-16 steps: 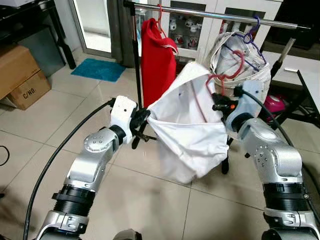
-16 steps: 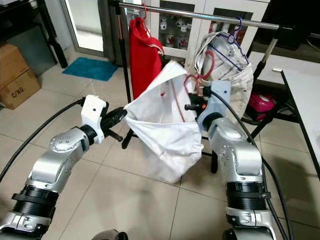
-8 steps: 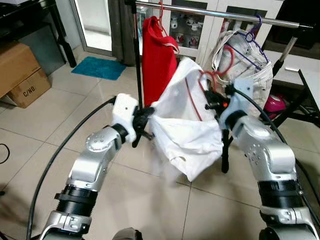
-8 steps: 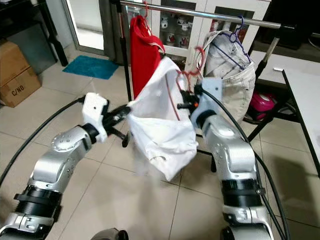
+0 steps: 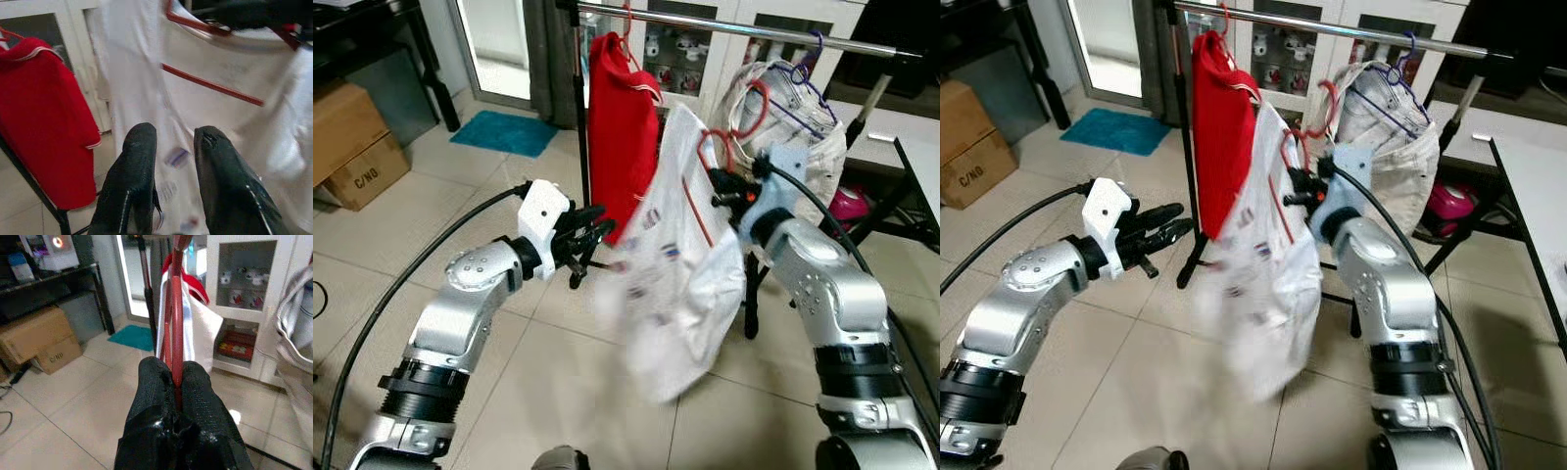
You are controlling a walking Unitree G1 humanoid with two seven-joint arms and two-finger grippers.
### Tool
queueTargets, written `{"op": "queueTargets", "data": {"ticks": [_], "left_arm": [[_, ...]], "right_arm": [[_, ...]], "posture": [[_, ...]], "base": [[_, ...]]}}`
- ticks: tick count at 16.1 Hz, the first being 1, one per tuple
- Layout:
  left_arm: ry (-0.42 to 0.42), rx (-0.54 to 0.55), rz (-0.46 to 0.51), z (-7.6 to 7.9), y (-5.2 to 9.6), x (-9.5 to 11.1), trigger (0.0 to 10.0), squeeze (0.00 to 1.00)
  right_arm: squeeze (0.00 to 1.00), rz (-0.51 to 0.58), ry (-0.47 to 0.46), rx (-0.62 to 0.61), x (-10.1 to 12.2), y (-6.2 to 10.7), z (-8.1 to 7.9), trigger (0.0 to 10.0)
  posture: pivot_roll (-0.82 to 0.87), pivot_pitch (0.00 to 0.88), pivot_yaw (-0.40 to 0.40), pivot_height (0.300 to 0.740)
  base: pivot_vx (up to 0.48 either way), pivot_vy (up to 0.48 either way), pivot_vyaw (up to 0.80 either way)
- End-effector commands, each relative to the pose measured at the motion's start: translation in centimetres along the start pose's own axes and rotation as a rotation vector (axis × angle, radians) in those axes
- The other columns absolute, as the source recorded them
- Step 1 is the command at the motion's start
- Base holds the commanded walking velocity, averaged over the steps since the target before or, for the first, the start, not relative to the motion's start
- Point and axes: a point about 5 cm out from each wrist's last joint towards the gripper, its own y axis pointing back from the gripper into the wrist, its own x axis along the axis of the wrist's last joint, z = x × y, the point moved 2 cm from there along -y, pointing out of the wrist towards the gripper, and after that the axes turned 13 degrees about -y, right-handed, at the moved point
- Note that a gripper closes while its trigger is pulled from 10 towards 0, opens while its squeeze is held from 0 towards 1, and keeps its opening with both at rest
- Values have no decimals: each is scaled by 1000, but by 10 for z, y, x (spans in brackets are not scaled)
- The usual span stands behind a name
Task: Hang hanger
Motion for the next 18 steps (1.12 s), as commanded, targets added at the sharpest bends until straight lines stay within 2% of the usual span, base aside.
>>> {"op": "queueTargets", "data": {"ticks": [1,4,5,6,7,9,10,11,12,13,14,16,17,18], "left_arm": [[-15,-119,18,20,-5,2,10000,1000],[-37,-232,24,42,-18,-1,10000,1000],[-54,-219,15,41,-24,-3,10000,1000],[-94,-192,8,34,-27,-2,10000,0],[-96,-163,44,23,-26,7,10000,0],[-67,-178,108,15,-15,21,10000,0],[-50,-168,139,3,-5,31,10000,0],[-75,-136,132,-15,9,34,10000,314],[-94,-104,120,-25,15,34,10000,576],[-148,-36,73,-49,30,31,10000,1000],[-176,-6,33,-61,40,28,10000,1000],[-246,47,-120,-94,72,17,10000,1000],[-248,60,-158,-104,87,13,10000,1000],[-233,41,-160,-105,91,11,10000,1000]], "right_arm": [[0,35,-19,-14,11,-2,0,10000],[0,30,-27,-23,15,-6,-4,10000],[0,23,-13,-6,16,-7,-8,10000],[0,4,-1,26,15,-6,-13,10000],[0,-36,32,69,10,-5,-16,10000],[0,-75,100,77,5,-3,-10,10000],[0,-111,166,85,2,0,-3,10000],[0,-151,217,116,-1,3,2,10000],[0,-168,234,136,-2,5,4,10000],[0,-194,244,199,-1,10,6,10000],[0,-201,245,236,2,13,7,10000],[0,-198,280,416,14,22,4,10000],[0,-203,294,519,18,28,1,10000],[0,-211,291,579,20,32,-2,10000]], "posture": [[-87,0,-52,740],[-94,0,-52,740],[-95,0,-53,740],[-97,0,-51,740],[-94,0,-52,740],[-85,0,-55,740],[-82,0,-57,740],[-75,0,-59,740],[-69,0,-64,740],[-61,0,-70,740],[-55,0,-76,740],[-40,0,-84,740],[-31,0,-89,740],[-26,0,-91,740]], "base": [[0,0,0],[0,0,0],[0,0,0],[0,0,0],[0,0,0],[0,0,0],[0,0,0],[0,0,0],[0,0,0],[0,0,0],[0,0,0],[0,0,0],[0,0,0],[0,0,0]]}}
